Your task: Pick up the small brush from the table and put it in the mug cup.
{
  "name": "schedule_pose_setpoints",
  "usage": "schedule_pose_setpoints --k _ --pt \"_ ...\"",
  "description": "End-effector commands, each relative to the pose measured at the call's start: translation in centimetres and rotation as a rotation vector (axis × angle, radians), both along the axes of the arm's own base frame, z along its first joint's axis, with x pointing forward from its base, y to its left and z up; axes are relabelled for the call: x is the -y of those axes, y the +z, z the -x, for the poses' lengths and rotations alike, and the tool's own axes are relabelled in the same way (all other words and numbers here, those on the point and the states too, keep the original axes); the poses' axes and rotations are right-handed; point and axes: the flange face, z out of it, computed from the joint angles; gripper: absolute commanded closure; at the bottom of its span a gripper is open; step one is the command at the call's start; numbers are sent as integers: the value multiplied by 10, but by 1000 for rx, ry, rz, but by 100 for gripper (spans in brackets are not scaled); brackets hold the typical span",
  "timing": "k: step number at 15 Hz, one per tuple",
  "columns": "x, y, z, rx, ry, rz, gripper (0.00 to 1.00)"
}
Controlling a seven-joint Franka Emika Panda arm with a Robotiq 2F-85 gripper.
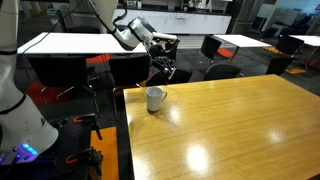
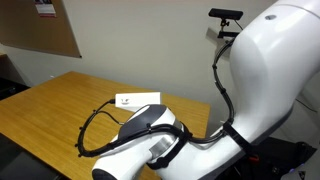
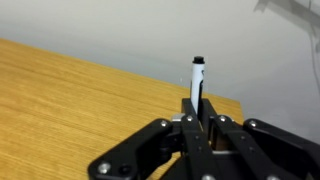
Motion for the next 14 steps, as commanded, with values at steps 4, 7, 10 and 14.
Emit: schedule_pose_setpoints --k 4,7,10,14 --pt "-21 -9 6 -8 8 16 97" --pt "-28 -13 12 -9 10 5 97" --pt "-33 -15 17 -10 7 -3 97" --pt "-38 -22 20 -29 7 -21 97"
